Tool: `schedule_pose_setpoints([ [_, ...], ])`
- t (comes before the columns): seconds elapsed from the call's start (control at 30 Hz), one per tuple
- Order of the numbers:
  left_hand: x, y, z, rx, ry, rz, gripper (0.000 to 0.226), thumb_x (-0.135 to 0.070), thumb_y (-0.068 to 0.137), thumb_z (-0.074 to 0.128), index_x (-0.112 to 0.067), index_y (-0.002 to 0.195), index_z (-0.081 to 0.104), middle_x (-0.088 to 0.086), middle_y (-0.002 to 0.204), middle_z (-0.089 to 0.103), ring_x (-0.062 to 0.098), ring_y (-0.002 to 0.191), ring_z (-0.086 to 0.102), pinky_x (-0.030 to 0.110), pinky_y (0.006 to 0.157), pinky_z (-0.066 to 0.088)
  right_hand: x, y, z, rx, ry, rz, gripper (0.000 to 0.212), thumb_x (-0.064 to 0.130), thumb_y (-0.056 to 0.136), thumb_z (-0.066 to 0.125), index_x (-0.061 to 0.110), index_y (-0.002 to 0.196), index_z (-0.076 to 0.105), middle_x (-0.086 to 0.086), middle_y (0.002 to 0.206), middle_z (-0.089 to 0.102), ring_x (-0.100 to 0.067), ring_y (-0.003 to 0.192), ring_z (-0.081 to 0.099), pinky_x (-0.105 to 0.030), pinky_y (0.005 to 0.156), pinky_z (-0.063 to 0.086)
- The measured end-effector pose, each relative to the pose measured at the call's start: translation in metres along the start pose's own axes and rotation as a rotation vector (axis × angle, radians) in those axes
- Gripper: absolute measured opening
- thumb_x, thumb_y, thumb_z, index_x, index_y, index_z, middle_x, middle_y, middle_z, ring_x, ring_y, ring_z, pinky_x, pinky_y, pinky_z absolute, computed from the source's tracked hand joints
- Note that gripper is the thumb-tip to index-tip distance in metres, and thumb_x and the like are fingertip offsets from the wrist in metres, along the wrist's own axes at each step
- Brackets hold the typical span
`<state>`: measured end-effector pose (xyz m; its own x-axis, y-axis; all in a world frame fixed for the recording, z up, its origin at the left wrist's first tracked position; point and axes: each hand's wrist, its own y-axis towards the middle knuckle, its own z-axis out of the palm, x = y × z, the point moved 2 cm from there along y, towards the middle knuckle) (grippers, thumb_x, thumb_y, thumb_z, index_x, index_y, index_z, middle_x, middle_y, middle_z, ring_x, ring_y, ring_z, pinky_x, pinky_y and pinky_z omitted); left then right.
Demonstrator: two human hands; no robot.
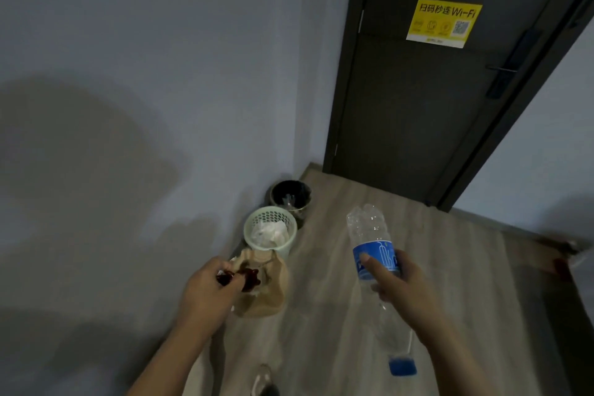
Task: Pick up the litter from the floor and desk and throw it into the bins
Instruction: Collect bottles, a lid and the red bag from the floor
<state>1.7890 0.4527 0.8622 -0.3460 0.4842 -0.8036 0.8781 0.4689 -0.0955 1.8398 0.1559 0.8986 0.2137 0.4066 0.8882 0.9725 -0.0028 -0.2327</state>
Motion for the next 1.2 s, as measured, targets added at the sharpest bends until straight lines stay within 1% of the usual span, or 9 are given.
schedule_pose_setpoints([
  [0.1, -0.004, 0.058, 0.009, 0.010, 0.015, -0.016, 0.009, -0.017, 0.079, 0.070, -0.018, 0.076, 0.062, 0.002, 0.068, 0.064, 0.017, 0.062, 0.060, 0.030, 0.055, 0.044, 0.016, 0.049, 0.010, -0.011, -0.018, 0.031, 0.042, 0.053, 0.081, 0.063, 0.024, 0.110, 0.056, -0.001, 0.092, 0.068, -0.019, 0.078, 0.068, -0.041, 0.078, 0.057],
  [0.2, -0.011, 0.113, 0.015, 0.042, 0.038, -0.037, 0.011, -0.016, 0.079, 0.069, -0.020, 0.073, 0.060, 0.000, 0.074, 0.065, 0.016, 0.070, 0.060, 0.029, 0.060, 0.043, 0.033, 0.099, 0.021, -0.014, -0.074, 0.059, 0.049, 0.054, 0.082, 0.062, 0.019, 0.117, 0.053, -0.002, 0.093, 0.067, -0.018, 0.078, 0.067, -0.039, 0.077, 0.057],
  [0.33, -0.017, 0.180, 0.021, 0.090, 0.066, -0.056, 0.012, -0.019, 0.081, 0.067, -0.021, 0.073, 0.057, -0.003, 0.072, 0.063, 0.013, 0.067, 0.058, 0.028, 0.055, 0.040, 0.050, 0.158, 0.036, -0.037, -0.100, 0.095, 0.054, 0.055, 0.082, 0.060, 0.018, 0.120, 0.051, -0.002, 0.093, 0.067, -0.017, 0.078, 0.067, -0.038, 0.077, 0.057],
  [0.53, -0.027, 0.260, 0.043, 0.127, 0.054, -0.089, 0.018, -0.018, 0.082, 0.066, -0.019, 0.070, 0.054, 0.000, 0.065, 0.058, 0.014, 0.060, 0.054, 0.027, 0.051, 0.035, 0.064, 0.238, 0.051, 0.026, -0.045, 0.139, 0.037, 0.047, 0.083, 0.065, 0.019, 0.105, 0.056, -0.005, 0.090, 0.068, -0.023, 0.077, 0.067, -0.042, 0.073, 0.057],
  [0.73, -0.037, 0.336, 0.086, 0.107, 0.081, -0.177, 0.014, -0.020, 0.081, 0.066, -0.021, 0.072, 0.056, -0.001, 0.065, 0.059, 0.015, 0.062, 0.056, 0.026, 0.052, 0.037, 0.070, 0.341, 0.050, 0.083, -0.055, 0.130, 0.023, 0.043, 0.085, 0.064, 0.026, 0.095, 0.054, -0.003, 0.088, 0.067, -0.020, 0.075, 0.066, -0.035, 0.070, 0.055],
  [0.9, -0.045, 0.390, 0.124, 0.102, 0.164, -0.253, 0.015, -0.020, 0.080, 0.065, -0.021, 0.070, 0.053, -0.002, 0.066, 0.057, 0.012, 0.062, 0.054, 0.025, 0.053, 0.039, 0.077, 0.428, 0.039, 0.145, -0.124, 0.116, 0.027, 0.047, 0.084, 0.065, 0.026, 0.097, 0.053, -0.004, 0.087, 0.067, -0.021, 0.076, 0.066, -0.040, 0.074, 0.057],
  [1.03, -0.045, 0.432, 0.151, 0.095, 0.194, -0.312, 0.017, -0.019, 0.080, 0.064, -0.023, 0.070, 0.050, -0.003, 0.069, 0.057, 0.012, 0.064, 0.054, 0.025, 0.053, 0.037, 0.081, 0.487, 0.038, 0.193, -0.188, 0.105, 0.037, 0.048, 0.083, 0.065, 0.021, 0.106, 0.054, -0.002, 0.088, 0.067, -0.019, 0.075, 0.066, -0.037, 0.070, 0.057],
  [1.1, -0.040, 0.453, 0.164, 0.101, 0.185, -0.358, 0.016, -0.020, 0.080, 0.064, -0.023, 0.071, 0.051, -0.001, 0.073, 0.060, 0.015, 0.068, 0.056, 0.027, 0.058, 0.042, 0.081, 0.516, 0.043, 0.224, -0.228, 0.118, 0.036, 0.048, 0.083, 0.065, 0.021, 0.105, 0.054, -0.001, 0.087, 0.067, -0.018, 0.073, 0.066, -0.033, 0.067, 0.056],
  [1.2, -0.026, 0.480, 0.182, 0.123, 0.224, -0.388, 0.016, -0.023, 0.081, 0.063, -0.023, 0.072, 0.050, 0.003, 0.078, 0.061, 0.021, 0.076, 0.058, 0.032, 0.068, 0.046, 0.081, 0.549, 0.059, 0.255, -0.254, 0.142, 0.031, 0.046, 0.083, 0.065, 0.021, 0.099, 0.055, -0.002, 0.085, 0.067, -0.020, 0.074, 0.066, -0.038, 0.071, 0.056],
])
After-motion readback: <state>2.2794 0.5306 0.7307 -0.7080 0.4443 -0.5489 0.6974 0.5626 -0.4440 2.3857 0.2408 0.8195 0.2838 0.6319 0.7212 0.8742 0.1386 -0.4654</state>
